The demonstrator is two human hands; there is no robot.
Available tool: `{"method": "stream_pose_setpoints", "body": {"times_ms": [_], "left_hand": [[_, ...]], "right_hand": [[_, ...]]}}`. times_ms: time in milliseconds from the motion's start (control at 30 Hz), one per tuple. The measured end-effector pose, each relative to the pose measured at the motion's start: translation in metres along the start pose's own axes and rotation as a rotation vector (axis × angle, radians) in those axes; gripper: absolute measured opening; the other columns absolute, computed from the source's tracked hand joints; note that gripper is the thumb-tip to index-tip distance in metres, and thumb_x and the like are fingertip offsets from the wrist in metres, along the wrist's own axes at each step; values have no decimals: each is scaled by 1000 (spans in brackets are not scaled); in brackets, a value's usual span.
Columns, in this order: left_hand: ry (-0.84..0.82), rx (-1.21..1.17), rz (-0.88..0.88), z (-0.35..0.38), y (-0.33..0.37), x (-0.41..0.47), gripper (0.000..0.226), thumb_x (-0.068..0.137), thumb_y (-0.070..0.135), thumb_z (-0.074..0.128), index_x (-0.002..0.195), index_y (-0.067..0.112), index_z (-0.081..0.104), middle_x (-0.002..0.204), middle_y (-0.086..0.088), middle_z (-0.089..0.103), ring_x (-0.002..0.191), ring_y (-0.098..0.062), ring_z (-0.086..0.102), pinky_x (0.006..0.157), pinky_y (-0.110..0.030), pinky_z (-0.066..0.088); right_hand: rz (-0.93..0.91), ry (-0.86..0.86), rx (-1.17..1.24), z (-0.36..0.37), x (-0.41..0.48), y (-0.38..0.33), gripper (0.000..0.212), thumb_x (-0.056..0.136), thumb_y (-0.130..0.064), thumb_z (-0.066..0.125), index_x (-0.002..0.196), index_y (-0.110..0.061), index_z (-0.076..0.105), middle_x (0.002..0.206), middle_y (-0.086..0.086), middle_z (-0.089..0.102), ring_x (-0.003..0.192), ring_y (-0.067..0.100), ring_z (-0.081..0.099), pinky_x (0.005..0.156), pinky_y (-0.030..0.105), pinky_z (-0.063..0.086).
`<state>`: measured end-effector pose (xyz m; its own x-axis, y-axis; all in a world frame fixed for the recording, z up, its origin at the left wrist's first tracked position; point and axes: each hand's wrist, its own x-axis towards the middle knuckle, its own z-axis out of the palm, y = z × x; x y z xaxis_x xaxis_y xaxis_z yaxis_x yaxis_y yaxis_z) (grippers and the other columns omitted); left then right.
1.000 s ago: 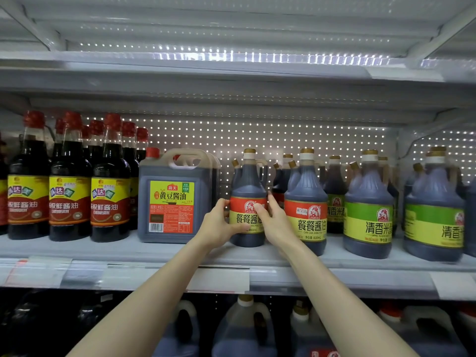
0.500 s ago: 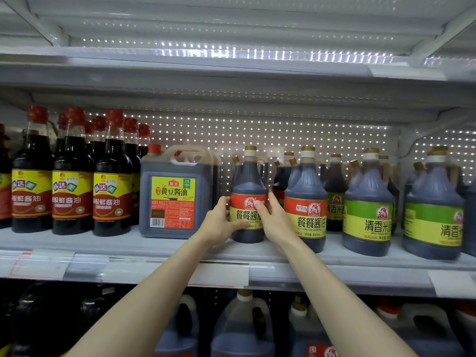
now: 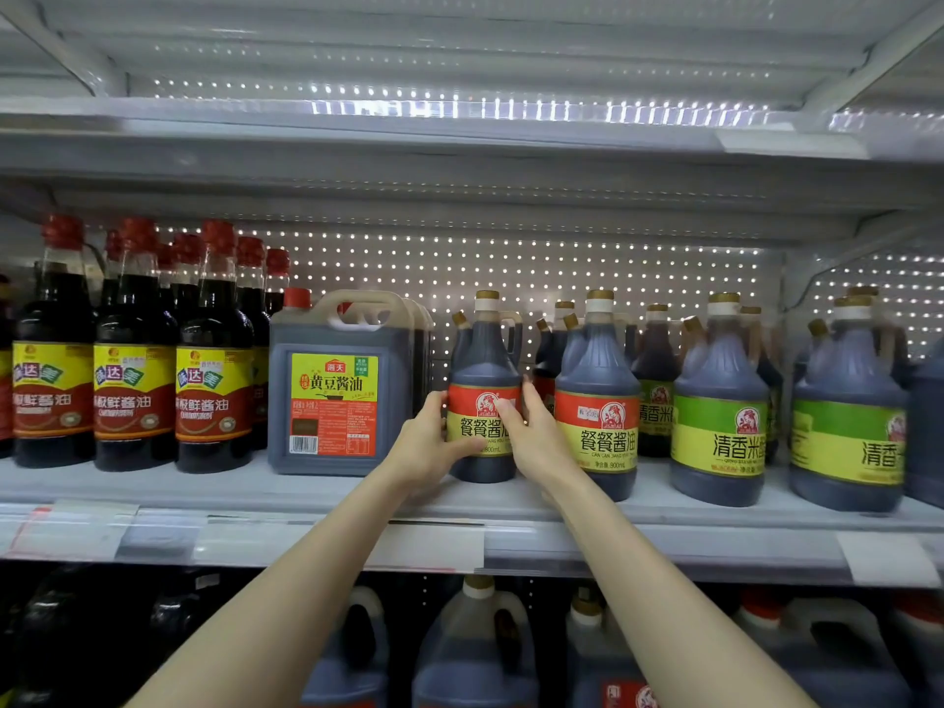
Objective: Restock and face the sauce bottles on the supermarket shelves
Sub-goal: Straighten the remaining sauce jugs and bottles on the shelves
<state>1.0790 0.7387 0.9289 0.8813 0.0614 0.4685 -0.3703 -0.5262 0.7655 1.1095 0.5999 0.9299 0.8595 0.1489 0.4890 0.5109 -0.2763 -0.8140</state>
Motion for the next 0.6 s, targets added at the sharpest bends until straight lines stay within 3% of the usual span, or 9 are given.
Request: {"method": "stream_pose_setpoints", "body": {"times_ms": [100,367,500,600], "left_hand": [[-2,3,-4,0,1,-1,63,86,14,70,138,12,35,121,-3,59,97,-9,56,80,-18,45],[56,44,-21,-6,15,-9,64,86,20,71,138,9,36,123,-6,58,98,-11,54,82,-22,45],[176,82,69,-6,27,-18,51,84,22,72,127,8,48,113,-2,60,100,-14,58,75,-17,45],[200,73,131,5,43,-26,47,84,24,72,124,9,52,108,0,61,98,-12,58,80,-22,45]], "right_hand": [[8,6,-16,0,-1,-2,51,101,-37,41,149,-27,27,136,2,54,118,20,55,101,44,47],[-54,56,-3,-14,-18,-17,57,101,-31,46,152,-22,22,147,4,44,127,18,48,101,35,45],[-112,57,66,-34,-36,-26,51,99,-28,50,147,-20,35,140,3,51,114,8,49,88,18,47],[-170,88,21,-53,-46,-26,45,97,-28,54,140,-17,47,126,-1,59,108,7,54,73,5,45]]}}
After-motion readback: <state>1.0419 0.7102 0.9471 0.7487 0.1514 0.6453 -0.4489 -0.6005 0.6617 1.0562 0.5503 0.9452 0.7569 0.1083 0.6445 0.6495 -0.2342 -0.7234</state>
